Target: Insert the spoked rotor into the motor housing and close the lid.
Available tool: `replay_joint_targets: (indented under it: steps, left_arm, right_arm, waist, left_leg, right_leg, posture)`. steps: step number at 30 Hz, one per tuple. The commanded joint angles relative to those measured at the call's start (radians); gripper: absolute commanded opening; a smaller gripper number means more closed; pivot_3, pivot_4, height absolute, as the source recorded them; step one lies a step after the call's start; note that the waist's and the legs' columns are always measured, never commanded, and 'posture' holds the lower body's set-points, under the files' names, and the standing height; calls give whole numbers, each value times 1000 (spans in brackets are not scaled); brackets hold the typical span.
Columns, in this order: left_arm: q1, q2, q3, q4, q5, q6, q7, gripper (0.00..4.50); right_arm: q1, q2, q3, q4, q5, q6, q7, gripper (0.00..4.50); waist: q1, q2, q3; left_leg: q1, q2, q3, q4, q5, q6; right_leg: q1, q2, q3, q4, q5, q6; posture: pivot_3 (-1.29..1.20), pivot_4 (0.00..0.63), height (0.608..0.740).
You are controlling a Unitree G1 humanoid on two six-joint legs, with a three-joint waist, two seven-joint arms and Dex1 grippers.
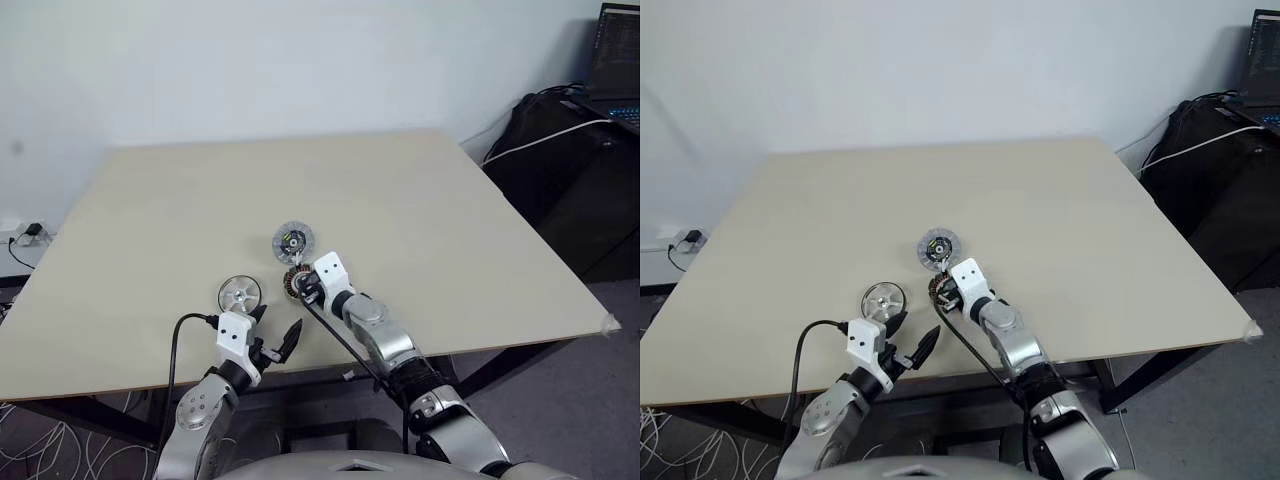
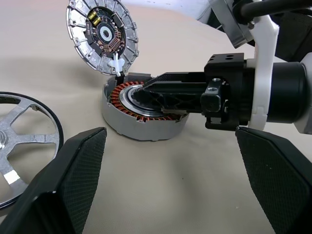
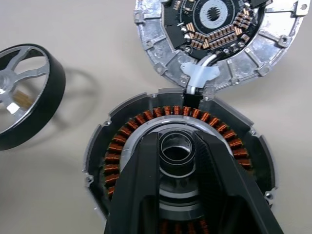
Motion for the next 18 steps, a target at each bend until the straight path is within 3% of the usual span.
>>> replay_joint_targets:
  steps: [1,7,10,13,18]
  left_arm:
    - [-8,-8,0,-53,-14,-10,4,4500]
    - [-9,-11,1,-52,-16,-7,3,4500]
    - [-9,-11,2,-51,-18,-6,2,4500]
    - [-12,-11,3,-47,-19,-5,-1,4500]
    - [-19,-11,4,-38,-23,-4,-5,4500]
  right_arm:
    - [-24,7,-16,-9,0,-21,9,1037]
    - [23,-4,-21,-114,38,24,70,2885]
    - [65,-20,-5,-229,66,60,133,2885]
    - [82,-20,-10,-307,90,102,149,2208]
    - [57,-1,-10,-320,60,158,88,589]
  waist:
    - [0,0,0]
    - [0,0,0]
    - [0,0,0]
    - [-1,0,0]
    - [1,0,0]
  left_leg:
    - [0,0,0,0,0,0]
    - [0,0,0,0,0,0]
    - [0,0,-1,0,0,0]
    - [0,0,-1,0,0,0]
    - [0,0,-1,0,0,-1]
  right_leg:
    - [0,0,0,0,0,0]
    - [0,0,0,0,0,0]
    - [0,0,0,0,0,0]
    - [0,0,0,0,0,0]
    - [0,0,0,1,0,0]
  posture:
    - [0,0,740]
    - [0,0,740]
    - [0,0,740]
    - [0,0,740]
    - [0,0,740]
